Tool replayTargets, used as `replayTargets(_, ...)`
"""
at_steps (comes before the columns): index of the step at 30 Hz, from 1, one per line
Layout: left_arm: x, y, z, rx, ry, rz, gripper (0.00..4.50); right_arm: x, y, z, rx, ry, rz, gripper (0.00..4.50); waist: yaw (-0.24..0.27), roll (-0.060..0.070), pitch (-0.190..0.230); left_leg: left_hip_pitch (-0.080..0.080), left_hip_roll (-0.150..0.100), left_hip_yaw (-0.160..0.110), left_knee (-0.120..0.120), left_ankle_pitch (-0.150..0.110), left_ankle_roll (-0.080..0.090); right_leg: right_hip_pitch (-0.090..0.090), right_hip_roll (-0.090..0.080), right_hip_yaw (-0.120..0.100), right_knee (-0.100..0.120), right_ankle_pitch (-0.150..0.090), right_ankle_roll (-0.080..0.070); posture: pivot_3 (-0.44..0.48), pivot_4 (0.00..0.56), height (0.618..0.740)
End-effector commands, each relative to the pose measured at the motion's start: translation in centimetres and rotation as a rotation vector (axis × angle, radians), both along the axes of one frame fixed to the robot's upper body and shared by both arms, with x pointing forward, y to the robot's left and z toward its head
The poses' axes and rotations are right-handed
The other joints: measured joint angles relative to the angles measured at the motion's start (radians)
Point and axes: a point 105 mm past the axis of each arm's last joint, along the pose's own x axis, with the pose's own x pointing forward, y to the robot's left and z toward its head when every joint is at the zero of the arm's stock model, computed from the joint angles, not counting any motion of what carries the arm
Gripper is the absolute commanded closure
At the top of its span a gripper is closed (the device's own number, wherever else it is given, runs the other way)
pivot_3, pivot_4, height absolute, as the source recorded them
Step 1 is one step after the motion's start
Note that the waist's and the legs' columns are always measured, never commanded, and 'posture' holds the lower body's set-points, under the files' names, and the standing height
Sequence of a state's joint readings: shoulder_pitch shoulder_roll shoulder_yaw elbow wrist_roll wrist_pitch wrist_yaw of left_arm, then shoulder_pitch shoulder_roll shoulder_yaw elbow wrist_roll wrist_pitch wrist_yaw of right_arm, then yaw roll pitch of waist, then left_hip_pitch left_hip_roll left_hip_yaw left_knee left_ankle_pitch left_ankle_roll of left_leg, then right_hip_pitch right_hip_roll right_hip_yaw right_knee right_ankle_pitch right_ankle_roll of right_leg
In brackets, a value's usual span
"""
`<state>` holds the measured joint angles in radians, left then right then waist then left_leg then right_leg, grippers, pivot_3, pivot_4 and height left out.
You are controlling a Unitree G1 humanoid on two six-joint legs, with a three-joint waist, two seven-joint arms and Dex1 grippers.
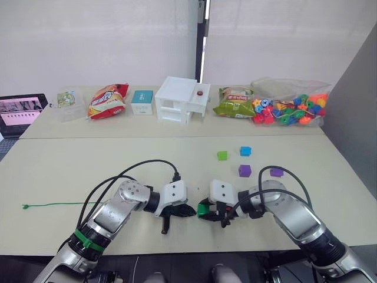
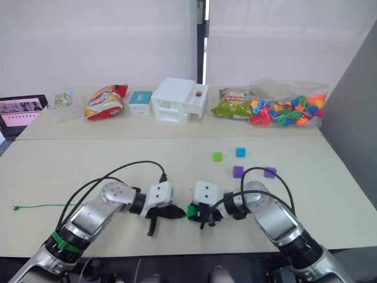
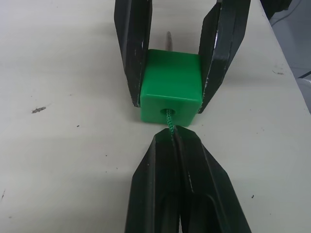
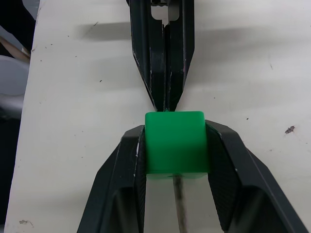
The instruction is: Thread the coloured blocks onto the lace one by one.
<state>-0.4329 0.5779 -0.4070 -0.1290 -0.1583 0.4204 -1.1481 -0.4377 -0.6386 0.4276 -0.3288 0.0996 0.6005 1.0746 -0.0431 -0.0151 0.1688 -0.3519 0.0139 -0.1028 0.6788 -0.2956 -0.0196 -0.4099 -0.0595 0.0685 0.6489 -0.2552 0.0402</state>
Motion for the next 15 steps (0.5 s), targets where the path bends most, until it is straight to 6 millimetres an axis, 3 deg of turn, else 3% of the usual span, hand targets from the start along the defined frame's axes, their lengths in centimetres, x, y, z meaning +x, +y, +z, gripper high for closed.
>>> replayTargets(1, 0.1, -0.5, 1.9, -0.065, -0.017, -0.019, 3.78, 0.3, 0.0, -0.1, 0.009, -0.011, -0.04, 2.31, 0.0, 0.0, 0.0, 0.0, 0.0, 0.0, 0.0, 0.0, 0.0, 0.0, 0.0, 0.0, 0.0, 0.0, 0.0, 0.0, 0.15, 0.74)
replayTargets(8, -0.3, -0.2, 2.5, 0.015, -0.047, -0.06, 1.44, 0.1, -1.5, 2.0, 0.038, -0.033, -0.066, 0.03, 0.004, 0.0, 0.0, -0.002, 0.0, 0.0, 0.0, 0.0, 0.0, -0.003, 0.0, 0.0, 0.0, 0.0, 0.0, 0.0, 0.15, 0.74)
replayTargets(11, 0.0, -0.5, 2.1, 0.046, -0.069, -0.056, 0.4, -0.3, -2.4, 2.0, 0.024, -0.029, -0.073, 0.0, 0.006, 0.0, 0.0, -0.003, -0.001, 0.0, 0.0, 0.0, 0.0, -0.002, 0.0, 0.0, 0.0, 0.0, 0.0, 0.0, 0.15, 0.74)
replayTargets(15, 0.6, -2.3, 1.2, 0.041, -0.098, -0.052, 0.4, -0.4, -4.1, 1.1, -0.023, -0.019, -0.098, 0.0, 0.015, 0.0, 0.0, -0.003, -0.001, 0.0, 0.0, 0.0, 0.0, -0.002, -0.001, 0.0, -0.001, 0.0, 0.0, 0.0, 0.15, 0.74)
